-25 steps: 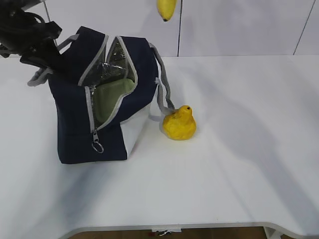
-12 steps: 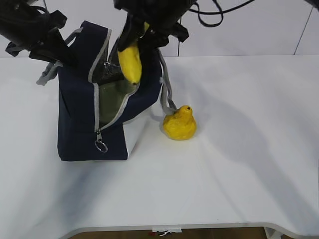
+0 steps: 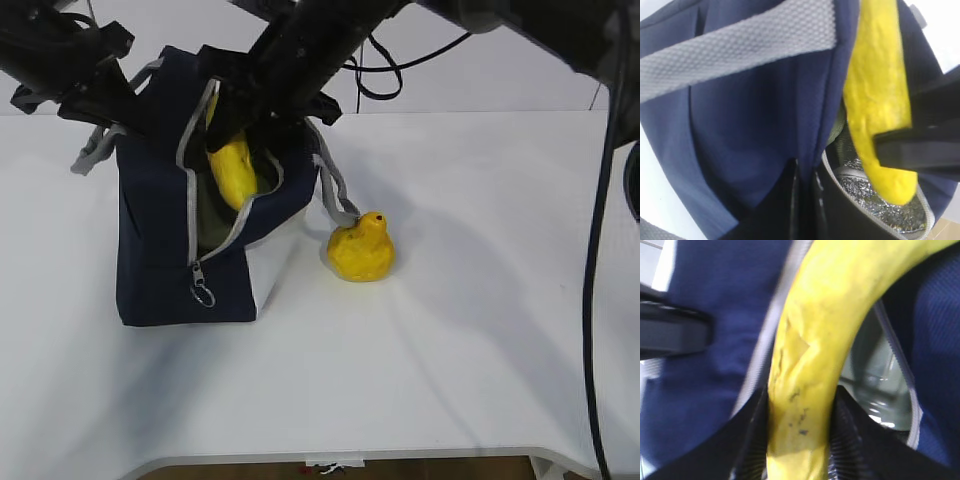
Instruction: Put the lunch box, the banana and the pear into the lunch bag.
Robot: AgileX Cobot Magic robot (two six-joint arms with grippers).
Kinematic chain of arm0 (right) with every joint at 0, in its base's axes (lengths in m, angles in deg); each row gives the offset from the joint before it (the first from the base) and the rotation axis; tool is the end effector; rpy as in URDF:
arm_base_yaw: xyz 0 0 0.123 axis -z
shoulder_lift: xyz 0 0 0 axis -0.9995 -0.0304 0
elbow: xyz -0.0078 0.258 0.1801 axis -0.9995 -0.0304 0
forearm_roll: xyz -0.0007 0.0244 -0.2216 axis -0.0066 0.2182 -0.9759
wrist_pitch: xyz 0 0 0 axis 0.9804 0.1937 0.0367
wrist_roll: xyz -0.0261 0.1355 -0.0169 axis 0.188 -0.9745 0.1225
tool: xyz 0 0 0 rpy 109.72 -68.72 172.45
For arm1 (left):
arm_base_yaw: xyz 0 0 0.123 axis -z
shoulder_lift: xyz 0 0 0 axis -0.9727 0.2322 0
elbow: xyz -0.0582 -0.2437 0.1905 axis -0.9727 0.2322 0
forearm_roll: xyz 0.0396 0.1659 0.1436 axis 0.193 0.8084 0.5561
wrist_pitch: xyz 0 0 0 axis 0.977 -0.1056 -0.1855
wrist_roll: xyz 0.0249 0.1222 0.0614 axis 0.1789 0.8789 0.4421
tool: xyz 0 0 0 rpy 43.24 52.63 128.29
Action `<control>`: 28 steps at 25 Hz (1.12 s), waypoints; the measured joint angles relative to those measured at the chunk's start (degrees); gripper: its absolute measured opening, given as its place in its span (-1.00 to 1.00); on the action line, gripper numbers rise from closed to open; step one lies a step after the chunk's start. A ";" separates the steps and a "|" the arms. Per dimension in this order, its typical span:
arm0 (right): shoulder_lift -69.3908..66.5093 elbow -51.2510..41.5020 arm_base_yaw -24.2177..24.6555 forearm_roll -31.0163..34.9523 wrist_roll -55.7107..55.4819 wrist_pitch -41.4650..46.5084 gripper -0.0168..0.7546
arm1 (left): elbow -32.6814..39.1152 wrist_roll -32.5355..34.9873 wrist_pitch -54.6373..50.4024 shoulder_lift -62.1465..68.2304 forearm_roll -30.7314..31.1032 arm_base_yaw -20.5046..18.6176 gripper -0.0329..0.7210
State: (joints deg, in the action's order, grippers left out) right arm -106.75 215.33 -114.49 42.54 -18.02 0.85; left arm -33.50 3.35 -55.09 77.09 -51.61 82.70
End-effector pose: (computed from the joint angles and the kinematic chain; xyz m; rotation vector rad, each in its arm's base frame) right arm 0.4350 0.2942 0.2603 -0.5281 2.6646 0.9278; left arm 0.3878 -0.1194 0.2903 0.2845 2.6412 -0.8387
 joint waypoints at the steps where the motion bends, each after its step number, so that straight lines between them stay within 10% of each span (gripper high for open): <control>1: -0.26 -0.10 0.00 0.00 0.47 0.00 -0.06 | 0.00 0.00 -0.11 0.00 0.00 0.00 -0.93; 7: -0.88 0.70 0.00 0.00 0.61 0.00 0.62 | 0.00 0.00 -0.32 0.00 0.12 0.00 -0.93; 17: 4.59 2.25 0.10 -6.35 0.76 0.10 0.49 | 0.00 0.00 -0.94 0.00 2.01 -1.08 -0.93; 28: 23.59 -23.31 0.10 -21.40 0.58 0.19 0.49 | 0.00 0.00 -2.36 0.00 2.38 -3.32 -0.93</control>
State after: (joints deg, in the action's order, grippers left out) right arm -83.16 192.03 -114.39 21.14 -17.44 1.04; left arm -33.50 3.35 -57.45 77.09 -49.23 79.38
